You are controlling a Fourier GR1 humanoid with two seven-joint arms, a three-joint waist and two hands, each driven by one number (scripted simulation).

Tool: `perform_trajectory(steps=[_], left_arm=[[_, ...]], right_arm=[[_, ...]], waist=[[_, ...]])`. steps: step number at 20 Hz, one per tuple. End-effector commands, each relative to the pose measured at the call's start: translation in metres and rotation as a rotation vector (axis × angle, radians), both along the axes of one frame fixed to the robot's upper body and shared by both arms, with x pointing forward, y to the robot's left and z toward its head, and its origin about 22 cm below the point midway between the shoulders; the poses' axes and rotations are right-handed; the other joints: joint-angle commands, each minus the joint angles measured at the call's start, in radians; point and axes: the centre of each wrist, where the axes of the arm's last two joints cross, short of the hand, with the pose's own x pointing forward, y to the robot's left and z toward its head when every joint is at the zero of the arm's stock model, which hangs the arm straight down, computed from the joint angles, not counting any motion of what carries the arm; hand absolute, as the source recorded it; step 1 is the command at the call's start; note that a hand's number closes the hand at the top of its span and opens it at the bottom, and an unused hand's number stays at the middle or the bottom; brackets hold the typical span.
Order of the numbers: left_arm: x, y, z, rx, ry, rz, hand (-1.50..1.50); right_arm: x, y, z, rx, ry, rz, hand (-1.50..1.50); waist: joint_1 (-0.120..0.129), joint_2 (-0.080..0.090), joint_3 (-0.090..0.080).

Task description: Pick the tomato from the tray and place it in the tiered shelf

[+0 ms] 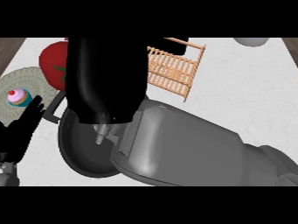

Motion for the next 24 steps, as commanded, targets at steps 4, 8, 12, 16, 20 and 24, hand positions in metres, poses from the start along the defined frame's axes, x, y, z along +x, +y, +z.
perform_trajectory(steps=[4, 8, 12, 16, 20, 24], left_arm=[[-0.017, 0.002, -0.011, -0.004, 0.002, 0.033, 0.00], [-0.019, 0.017, -0.004, -0.001, 0.006, 0.025, 0.00], [-0.016, 0.000, -0.012, 0.007, -0.005, 0.030, 0.00], [0.002, 0.009, 0.005, 0.002, -0.027, 0.028, 0.00], [-0.012, 0.015, 0.001, -0.009, -0.001, 0.011, 0.00], [-0.006, 0.015, -0.007, 0.008, -0.009, 0.032, 0.00]], right_arm=[[0.010, 0.020, 0.053, -0.019, 0.050, -0.294, 1.50], [0.018, 0.025, 0.058, -0.051, 0.071, -0.329, 1.50], [0.028, 0.027, 0.080, -0.070, 0.079, -0.337, 1.50], [0.057, 0.021, 0.068, -0.107, 0.084, -0.384, 1.50], [0.068, 0.023, 0.071, -0.131, 0.063, -0.438, 1.50], [0.095, 0.009, 0.050, -0.154, 0.086, -0.443, 1.50]], waist=[[-0.015, -0.003, -0.001], [-0.014, 0.000, 0.000], [-0.021, 0.005, 0.000], [-0.034, 0.010, 0.001], [-0.022, 0.009, 0.001], [-0.030, 0.016, 0.000]])
